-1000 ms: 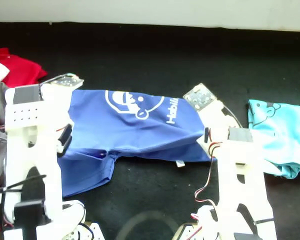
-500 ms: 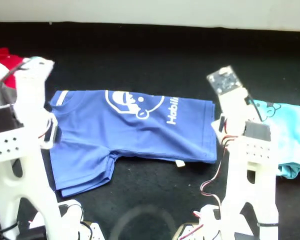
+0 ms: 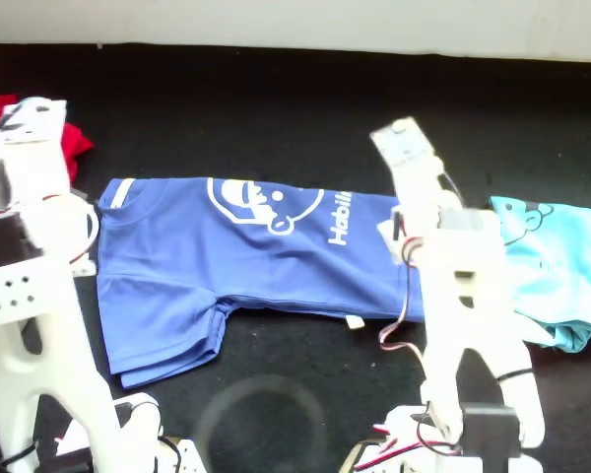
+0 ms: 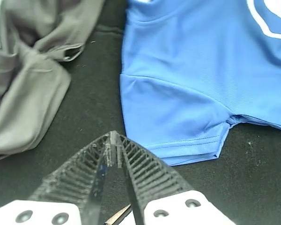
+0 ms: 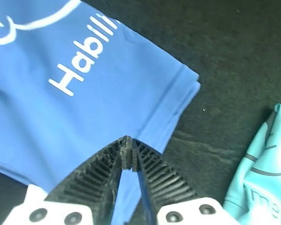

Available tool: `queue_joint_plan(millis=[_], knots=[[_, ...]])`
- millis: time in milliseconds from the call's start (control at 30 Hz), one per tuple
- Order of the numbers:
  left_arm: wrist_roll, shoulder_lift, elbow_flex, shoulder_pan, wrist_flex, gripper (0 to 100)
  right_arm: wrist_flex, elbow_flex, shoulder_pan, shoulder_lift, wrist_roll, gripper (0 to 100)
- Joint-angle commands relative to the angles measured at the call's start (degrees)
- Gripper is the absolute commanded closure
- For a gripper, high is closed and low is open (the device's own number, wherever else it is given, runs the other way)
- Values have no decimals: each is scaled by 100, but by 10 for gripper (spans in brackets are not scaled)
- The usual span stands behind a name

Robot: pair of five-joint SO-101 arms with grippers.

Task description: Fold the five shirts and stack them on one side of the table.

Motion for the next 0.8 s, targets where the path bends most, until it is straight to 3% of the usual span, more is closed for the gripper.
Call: queue_joint_plan(millis=[0,333,433,600,767], knots=[[185,-268,-295,-778,-79,993,971,-1042,-637,171,-229,992],[167,-303,-251,-2993,-88,993,2967,-2941,-3099,1613,-633,989],[158,-303,-242,-3266,-88,993,3222,-3486,-3873,2185,-765,966],[-290,-303,-242,-3486,-79,993,3477,-4365,-5007,3187,-985,838],[-615,-303,-233,-3714,-79,993,3512,-5235,-5842,4031,-923,818]])
